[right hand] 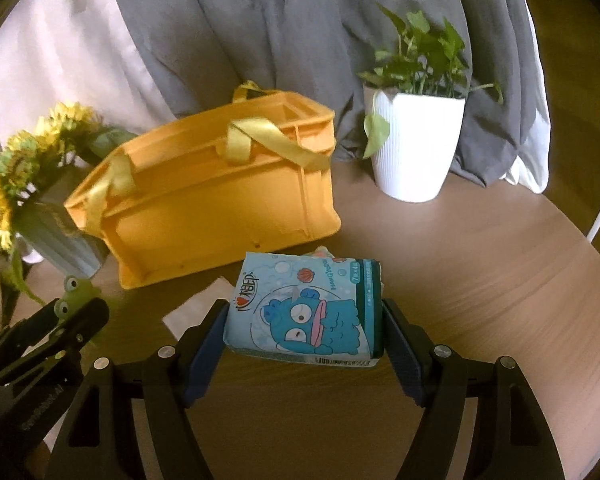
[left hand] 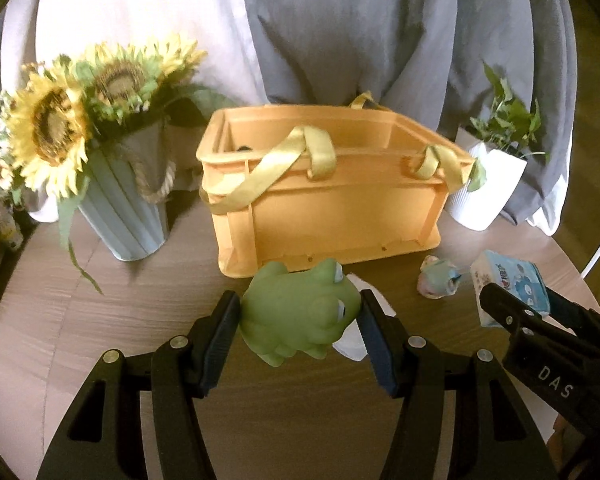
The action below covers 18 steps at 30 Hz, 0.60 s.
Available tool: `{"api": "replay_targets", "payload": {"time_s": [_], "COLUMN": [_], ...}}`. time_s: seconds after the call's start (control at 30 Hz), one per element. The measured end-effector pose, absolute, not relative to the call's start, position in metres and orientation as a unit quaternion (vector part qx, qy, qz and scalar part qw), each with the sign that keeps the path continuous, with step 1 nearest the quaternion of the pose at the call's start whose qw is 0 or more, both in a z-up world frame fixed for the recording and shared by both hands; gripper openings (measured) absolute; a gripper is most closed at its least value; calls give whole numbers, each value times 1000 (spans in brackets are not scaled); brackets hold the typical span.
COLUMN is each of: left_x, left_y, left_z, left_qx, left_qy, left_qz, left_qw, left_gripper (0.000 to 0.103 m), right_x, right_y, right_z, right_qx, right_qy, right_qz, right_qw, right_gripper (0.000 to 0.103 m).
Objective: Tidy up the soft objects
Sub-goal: 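Lift the frog and blue box and carry them over the crate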
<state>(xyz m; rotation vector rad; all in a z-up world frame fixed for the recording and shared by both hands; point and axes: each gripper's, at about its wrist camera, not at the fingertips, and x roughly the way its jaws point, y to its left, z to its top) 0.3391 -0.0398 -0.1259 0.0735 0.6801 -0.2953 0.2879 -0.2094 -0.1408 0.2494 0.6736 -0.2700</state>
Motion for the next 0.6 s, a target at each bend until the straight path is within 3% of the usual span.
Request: {"api": "replay_targets", "payload": {"time_s": [0.6], "left_x": [297], "left_y": [-45], "left_z": [-64], "left_qx": [22], "left_qy": [275], "left_qz": [-120], "left_qw": [954], "left_gripper": [59], "right_x": [259], "right_y": [-217], "right_z": [-82], "right_qx": [109], "right_qy": [275], "right_qz": [-81], "right_qw": [952], "right_gripper": [75]}}
